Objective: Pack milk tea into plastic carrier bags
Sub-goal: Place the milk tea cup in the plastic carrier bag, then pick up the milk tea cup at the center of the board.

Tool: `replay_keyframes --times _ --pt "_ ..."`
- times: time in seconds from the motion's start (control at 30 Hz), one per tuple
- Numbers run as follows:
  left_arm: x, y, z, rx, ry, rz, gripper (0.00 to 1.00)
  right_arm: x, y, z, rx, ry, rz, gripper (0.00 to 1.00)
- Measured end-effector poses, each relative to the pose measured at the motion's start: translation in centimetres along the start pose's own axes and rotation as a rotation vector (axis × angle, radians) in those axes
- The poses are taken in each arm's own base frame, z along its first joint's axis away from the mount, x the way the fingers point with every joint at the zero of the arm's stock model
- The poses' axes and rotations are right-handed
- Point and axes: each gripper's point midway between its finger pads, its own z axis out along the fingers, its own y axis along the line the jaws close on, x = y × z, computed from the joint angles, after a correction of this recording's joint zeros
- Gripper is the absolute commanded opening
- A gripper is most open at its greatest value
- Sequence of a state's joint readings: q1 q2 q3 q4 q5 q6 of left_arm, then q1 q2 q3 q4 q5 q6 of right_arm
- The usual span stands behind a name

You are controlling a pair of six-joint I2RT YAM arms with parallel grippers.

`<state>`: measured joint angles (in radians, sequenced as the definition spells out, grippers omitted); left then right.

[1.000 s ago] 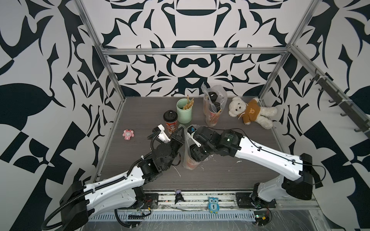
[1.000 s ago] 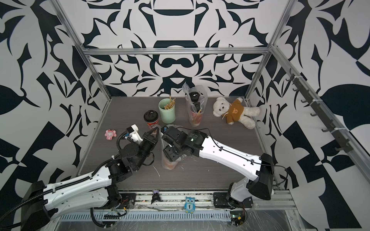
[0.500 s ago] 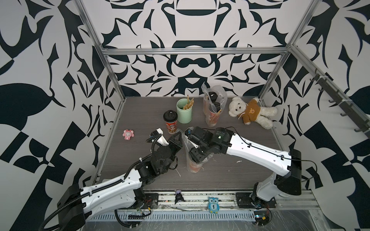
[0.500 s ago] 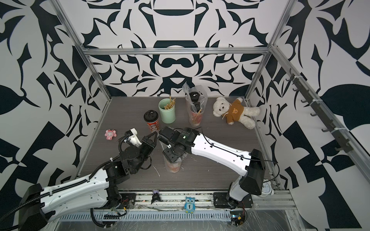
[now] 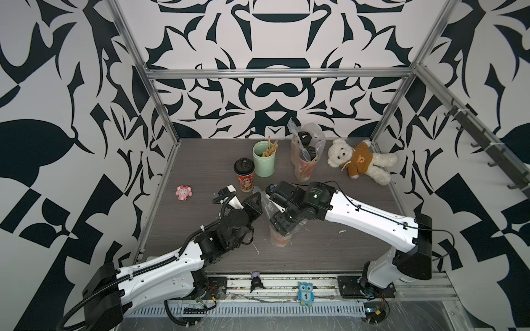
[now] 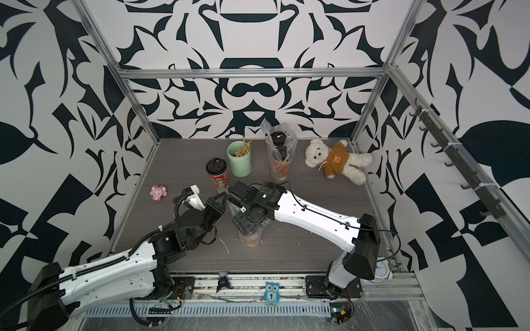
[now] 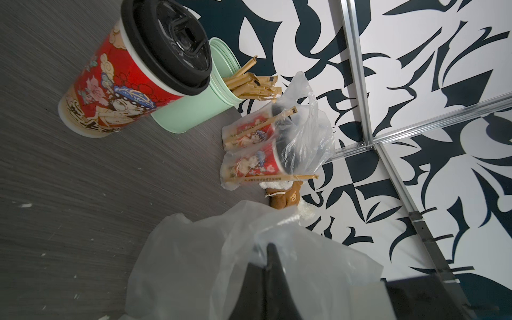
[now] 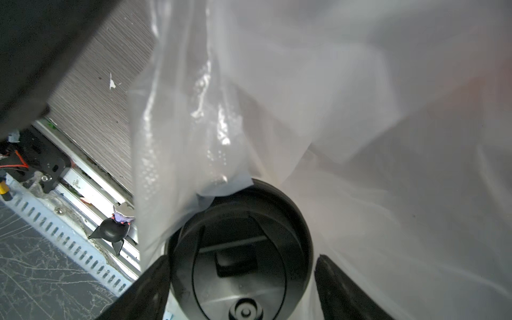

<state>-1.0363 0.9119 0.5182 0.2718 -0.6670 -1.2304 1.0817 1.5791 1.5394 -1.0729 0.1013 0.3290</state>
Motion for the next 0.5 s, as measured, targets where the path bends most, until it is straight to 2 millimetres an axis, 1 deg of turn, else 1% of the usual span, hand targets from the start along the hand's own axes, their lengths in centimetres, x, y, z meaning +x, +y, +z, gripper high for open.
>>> replay_keyframes --times 0.13,0.27,0.43,0.5 --pt "0.4 0.4 0.1 -0.012 0.015 0.018 0.0 -0.7 0.0 -0.7 -0.001 -0.028 0.003 0.87" --pt "0.6 0.4 0.0 -0.014 0.028 0.038 0.0 -1.6 0.1 -2.1 -0.014 -0.079 -0.003 0.89" --pt "0.9 0.3 0.0 -0.005 0.047 0.073 0.0 -3.3 0.0 -5.1 -0.028 -0.193 -0.004 0.9" --pt "1.1 0.1 0.1 0.003 0.054 0.09 0.0 -4.2 -0.3 -6.5 -0.025 -0.254 -0.004 0.89"
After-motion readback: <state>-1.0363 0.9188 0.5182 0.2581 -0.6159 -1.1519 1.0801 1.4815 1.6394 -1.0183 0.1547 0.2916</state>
